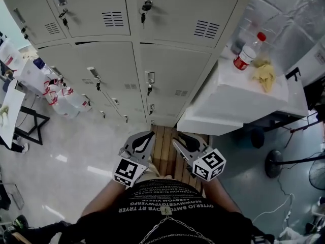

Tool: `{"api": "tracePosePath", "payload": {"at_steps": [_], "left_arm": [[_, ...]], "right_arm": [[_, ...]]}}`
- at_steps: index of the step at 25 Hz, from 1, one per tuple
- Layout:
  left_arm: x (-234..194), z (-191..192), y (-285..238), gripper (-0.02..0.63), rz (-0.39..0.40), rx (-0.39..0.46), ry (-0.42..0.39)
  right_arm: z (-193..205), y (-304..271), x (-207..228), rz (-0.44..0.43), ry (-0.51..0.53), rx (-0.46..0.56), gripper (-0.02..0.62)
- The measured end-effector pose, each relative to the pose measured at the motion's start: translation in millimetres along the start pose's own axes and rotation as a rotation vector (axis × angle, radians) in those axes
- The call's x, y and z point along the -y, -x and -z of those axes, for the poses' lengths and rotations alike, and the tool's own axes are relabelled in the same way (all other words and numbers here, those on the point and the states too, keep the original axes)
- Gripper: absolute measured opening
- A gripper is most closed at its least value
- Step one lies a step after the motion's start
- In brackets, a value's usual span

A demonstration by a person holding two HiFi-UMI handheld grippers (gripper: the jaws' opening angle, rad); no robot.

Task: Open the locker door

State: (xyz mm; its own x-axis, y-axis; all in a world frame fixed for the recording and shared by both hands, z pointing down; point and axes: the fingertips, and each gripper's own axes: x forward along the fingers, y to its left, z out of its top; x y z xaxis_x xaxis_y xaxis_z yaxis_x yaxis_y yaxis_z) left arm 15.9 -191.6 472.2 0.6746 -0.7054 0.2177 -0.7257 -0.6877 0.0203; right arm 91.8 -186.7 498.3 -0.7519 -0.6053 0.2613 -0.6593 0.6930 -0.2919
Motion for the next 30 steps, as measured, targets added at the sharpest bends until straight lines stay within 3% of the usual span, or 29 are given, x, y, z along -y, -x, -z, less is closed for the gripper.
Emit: {"api": "tracePosePath", "payload": {"at_steps": [8, 19, 30], "left_arm": [[-57, -11, -27, -0.006, 0.021, 0.010, -0.025], [-115, -33, -67, -0.006, 0.059, 0.030, -0.156], [-198, -12, -46, -0.006, -0.030, 0.037, 0.005]], "right_arm": [[-20, -41, 24, 0.038, -0.013, -0.001, 0.110], [-36, -105, 32, 0.001, -0.008, -0.047, 0.110], [-67, -163, 47, 0.052, 0.068, -0.034, 0.112]]}}
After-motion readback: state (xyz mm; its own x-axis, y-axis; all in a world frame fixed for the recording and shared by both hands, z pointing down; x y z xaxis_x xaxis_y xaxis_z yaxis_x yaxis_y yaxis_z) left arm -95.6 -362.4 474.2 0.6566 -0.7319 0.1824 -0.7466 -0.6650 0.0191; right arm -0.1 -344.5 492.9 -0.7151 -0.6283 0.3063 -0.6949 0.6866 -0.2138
